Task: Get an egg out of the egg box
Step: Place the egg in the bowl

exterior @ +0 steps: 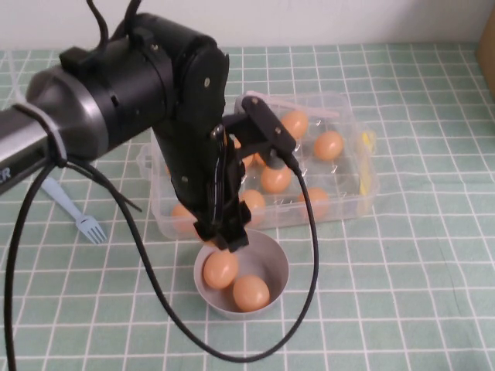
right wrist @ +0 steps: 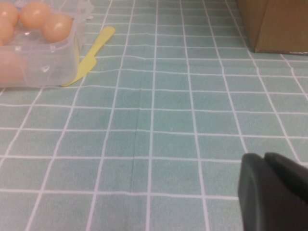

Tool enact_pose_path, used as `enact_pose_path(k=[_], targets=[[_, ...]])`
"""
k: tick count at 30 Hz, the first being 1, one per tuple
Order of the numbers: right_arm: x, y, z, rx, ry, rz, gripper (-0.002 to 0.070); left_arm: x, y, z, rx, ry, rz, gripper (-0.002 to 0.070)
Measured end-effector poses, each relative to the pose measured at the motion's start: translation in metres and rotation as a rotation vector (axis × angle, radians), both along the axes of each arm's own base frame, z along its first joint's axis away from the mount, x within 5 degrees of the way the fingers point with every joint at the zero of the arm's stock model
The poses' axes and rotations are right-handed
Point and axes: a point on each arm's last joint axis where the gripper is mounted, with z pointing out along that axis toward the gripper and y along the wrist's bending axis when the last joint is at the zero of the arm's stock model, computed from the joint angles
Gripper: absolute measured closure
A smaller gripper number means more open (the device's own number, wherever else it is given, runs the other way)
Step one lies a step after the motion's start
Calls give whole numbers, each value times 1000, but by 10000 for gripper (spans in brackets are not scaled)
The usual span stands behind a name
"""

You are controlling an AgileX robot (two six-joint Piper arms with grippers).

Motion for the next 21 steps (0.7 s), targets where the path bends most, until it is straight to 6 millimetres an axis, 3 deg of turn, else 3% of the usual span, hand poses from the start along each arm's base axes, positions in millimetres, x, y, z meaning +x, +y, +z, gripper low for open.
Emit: enact_pose_path(k=[9, 21], targets=[[0, 0, 0, 0, 0, 0, 695, -9, -12, -19, -147, 69, -48, 328], [0, 0, 0, 0, 0, 0, 695, 0, -20, -47, -120, 108, -51, 328]])
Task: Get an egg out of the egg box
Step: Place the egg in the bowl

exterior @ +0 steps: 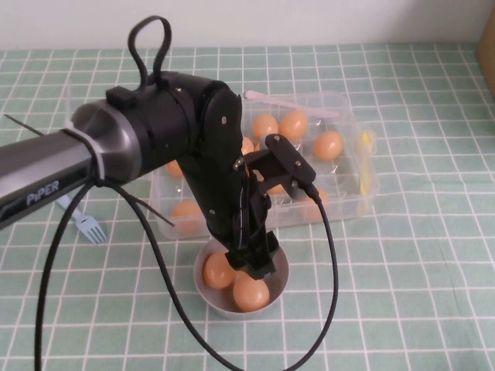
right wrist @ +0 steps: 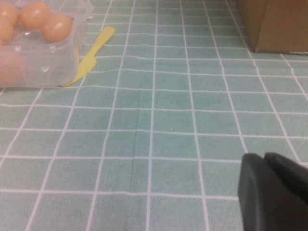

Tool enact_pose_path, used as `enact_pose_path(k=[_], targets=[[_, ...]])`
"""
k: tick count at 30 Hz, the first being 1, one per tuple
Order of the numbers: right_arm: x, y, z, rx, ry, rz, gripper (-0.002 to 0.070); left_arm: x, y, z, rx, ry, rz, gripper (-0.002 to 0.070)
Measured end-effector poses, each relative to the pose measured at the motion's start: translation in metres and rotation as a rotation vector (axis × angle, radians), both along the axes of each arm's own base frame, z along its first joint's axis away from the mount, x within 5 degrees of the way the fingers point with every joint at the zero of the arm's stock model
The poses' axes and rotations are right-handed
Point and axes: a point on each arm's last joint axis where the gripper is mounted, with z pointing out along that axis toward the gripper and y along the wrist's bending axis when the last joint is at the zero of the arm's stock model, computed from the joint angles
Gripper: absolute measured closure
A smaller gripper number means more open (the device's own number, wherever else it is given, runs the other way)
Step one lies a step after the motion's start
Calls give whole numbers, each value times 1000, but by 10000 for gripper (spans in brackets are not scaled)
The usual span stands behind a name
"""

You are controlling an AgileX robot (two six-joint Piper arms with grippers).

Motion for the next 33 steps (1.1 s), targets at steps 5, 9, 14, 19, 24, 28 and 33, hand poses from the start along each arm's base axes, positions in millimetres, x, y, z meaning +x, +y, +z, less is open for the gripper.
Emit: enact_pose_path(k=[5, 9, 14, 19, 24, 28, 33], targets=[[0, 0, 0, 0, 0, 0, 695, 4, -3, -12, 10, 12, 2, 328], [0, 0, 0, 0, 0, 0, 695, 6, -4, -15, 13, 7, 1, 328], [0, 0, 0, 0, 0, 0, 695, 8, -5, -17, 5, -10, 3, 329], [0, 0, 0, 0, 0, 0, 695, 11, -5, -19, 19, -32, -4, 325], [0, 0, 0, 0, 0, 0, 695, 11, -5, -19, 19, -35, -4, 220], [0, 0, 0, 0, 0, 0, 695, 10, -4, -14, 9, -51, -4, 135], [0, 0, 0, 0, 0, 0, 695, 3, 2, 11, -25, -95, -5, 115]])
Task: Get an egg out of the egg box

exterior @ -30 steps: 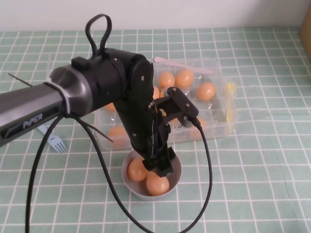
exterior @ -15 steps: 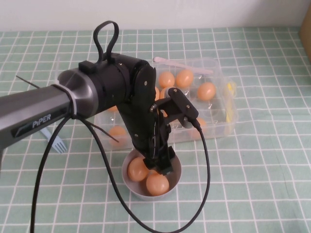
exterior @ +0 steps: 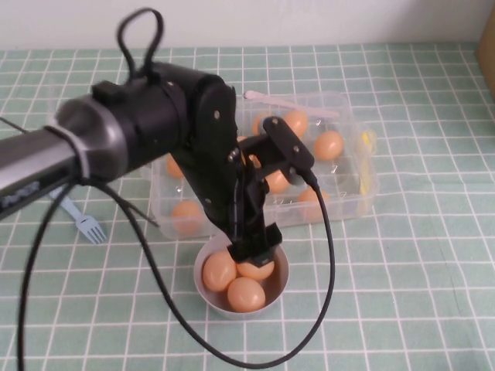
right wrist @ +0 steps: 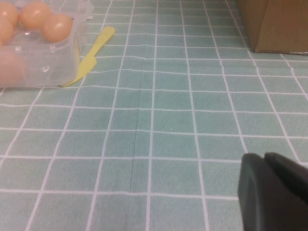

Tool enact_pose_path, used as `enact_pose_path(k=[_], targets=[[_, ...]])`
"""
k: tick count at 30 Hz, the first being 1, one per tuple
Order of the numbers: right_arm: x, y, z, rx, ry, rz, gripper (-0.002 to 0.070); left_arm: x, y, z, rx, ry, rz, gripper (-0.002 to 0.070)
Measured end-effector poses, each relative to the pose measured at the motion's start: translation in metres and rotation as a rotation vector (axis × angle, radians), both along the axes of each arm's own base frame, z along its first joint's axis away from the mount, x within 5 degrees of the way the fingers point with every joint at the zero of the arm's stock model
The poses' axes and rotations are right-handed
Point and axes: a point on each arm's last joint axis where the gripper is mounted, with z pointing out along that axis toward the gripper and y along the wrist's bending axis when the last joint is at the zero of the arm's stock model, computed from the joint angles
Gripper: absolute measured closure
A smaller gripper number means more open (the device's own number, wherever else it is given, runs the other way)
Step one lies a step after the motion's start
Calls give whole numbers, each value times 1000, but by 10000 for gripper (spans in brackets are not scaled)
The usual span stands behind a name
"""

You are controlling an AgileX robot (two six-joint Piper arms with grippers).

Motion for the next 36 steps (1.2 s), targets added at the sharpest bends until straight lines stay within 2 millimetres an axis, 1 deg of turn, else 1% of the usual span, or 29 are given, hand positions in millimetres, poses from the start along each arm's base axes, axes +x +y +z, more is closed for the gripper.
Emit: enact_pose_path(k=[2, 4, 5, 6, 7, 9, 11, 12, 13, 14, 20, 21, 26, 30, 32, 36], targets=[[0, 0, 0, 0, 0, 0, 695, -5, 4, 15, -21, -24, 7, 124], [0, 0, 0, 0, 0, 0, 695, -11, 9, 33, -53, -48, 33, 169], [0, 0, 0, 0, 0, 0, 695, -16, 13, 45, -78, -67, 51, 216], [0, 0, 0, 0, 0, 0, 695, -21, 17, 56, -98, -79, 71, 294], [0, 0, 0, 0, 0, 0, 695, -26, 21, 64, -112, -89, 80, 356], [0, 0, 0, 0, 0, 0, 695, -38, 31, 82, -148, -124, 88, 521], [0, 0, 0, 0, 0, 0, 695, -51, 41, 93, -178, -157, 92, 604], [0, 0, 0, 0, 0, 0, 695, -58, 47, 99, -199, -181, 93, 630], [0, 0, 0, 0, 0, 0, 695, -64, 52, 100, -210, -193, 96, 644], [0, 0, 0, 0, 0, 0, 695, -73, 60, 105, -240, -224, 102, 657], [0, 0, 0, 0, 0, 0, 695, -118, 97, 111, -362, -315, 167, 675], [0, 0, 0, 0, 0, 0, 695, -127, 105, 110, -382, -327, 179, 676], [0, 0, 0, 0, 0, 0, 695, -155, 127, 96, -478, -358, 229, 676], [0, 0, 0, 0, 0, 0, 695, -170, 136, 82, -571, -344, 291, 676], [0, 0, 0, 0, 0, 0, 695, -172, 139, 80, -588, -355, 301, 676], [0, 0, 0, 0, 0, 0, 695, -173, 141, 82, -607, -383, 306, 676]])
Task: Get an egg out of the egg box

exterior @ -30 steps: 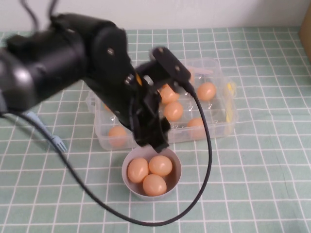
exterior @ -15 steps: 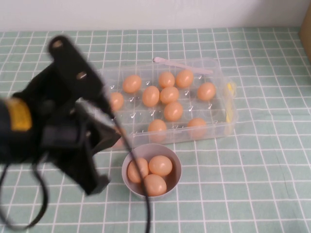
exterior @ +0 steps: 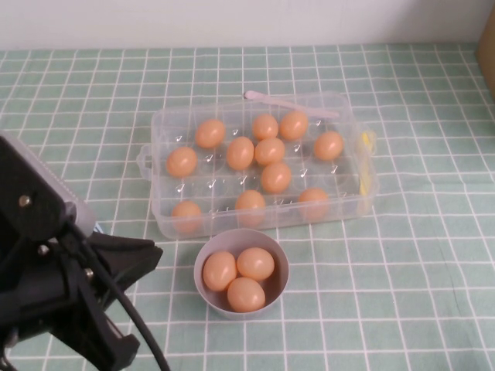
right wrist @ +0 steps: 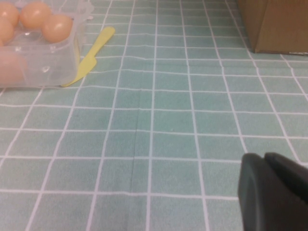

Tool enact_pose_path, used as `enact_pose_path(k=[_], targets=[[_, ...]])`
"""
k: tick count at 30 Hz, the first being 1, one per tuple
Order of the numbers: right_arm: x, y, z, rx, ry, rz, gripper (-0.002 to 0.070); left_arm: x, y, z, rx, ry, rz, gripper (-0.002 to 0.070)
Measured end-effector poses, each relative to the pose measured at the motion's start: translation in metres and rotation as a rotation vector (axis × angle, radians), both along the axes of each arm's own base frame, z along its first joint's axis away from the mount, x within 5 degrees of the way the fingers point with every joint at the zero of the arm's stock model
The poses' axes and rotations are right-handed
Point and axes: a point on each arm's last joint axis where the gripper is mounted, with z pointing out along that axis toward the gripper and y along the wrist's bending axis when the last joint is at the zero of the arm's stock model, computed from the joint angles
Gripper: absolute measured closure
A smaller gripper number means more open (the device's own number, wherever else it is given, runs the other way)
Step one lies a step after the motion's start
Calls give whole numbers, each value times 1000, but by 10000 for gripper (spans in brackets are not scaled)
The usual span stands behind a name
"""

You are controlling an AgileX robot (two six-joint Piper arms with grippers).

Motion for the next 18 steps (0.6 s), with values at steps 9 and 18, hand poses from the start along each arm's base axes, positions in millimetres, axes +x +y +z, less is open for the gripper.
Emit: enact_pose_path(k=[9, 18], targets=[[0, 0, 0, 0, 0, 0, 695, 4, -2, 5, -45, -79, 10, 677], [0, 0, 0, 0, 0, 0, 695, 6, -1, 21, -127, -234, 19, 677]])
